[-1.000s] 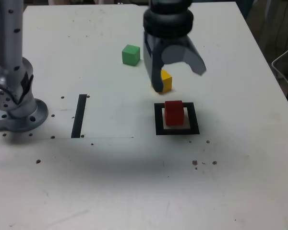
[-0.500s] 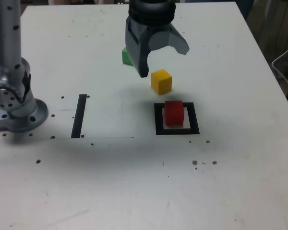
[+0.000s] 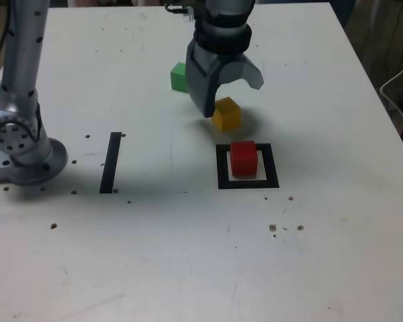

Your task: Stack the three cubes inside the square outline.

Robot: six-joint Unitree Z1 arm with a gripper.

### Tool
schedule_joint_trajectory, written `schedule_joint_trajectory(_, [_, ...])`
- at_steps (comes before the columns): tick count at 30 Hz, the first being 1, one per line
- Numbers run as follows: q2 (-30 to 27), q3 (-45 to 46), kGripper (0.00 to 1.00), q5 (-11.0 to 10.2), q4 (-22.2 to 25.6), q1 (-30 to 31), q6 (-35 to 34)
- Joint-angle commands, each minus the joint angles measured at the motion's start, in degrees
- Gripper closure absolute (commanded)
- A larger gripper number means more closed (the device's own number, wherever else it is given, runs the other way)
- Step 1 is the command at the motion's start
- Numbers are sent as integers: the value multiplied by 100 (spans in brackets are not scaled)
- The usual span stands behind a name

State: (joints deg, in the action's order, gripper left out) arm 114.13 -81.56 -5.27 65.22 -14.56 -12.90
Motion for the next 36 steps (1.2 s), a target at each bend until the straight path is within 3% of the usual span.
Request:
schedule_joint_trajectory(1, [130,-56,12,48,5,-56,39])
schedule_joint_trajectory(8, [381,-187,29,234,53,-150,228])
schedule_joint_trajectory(18, [431,-218,47,228,84,-157,289])
schedule_joint_trajectory(27, [424,-262,83,216,152,-162,297])
schedule_joint_trajectory(36, [414,-264,91,288,132,-135,372])
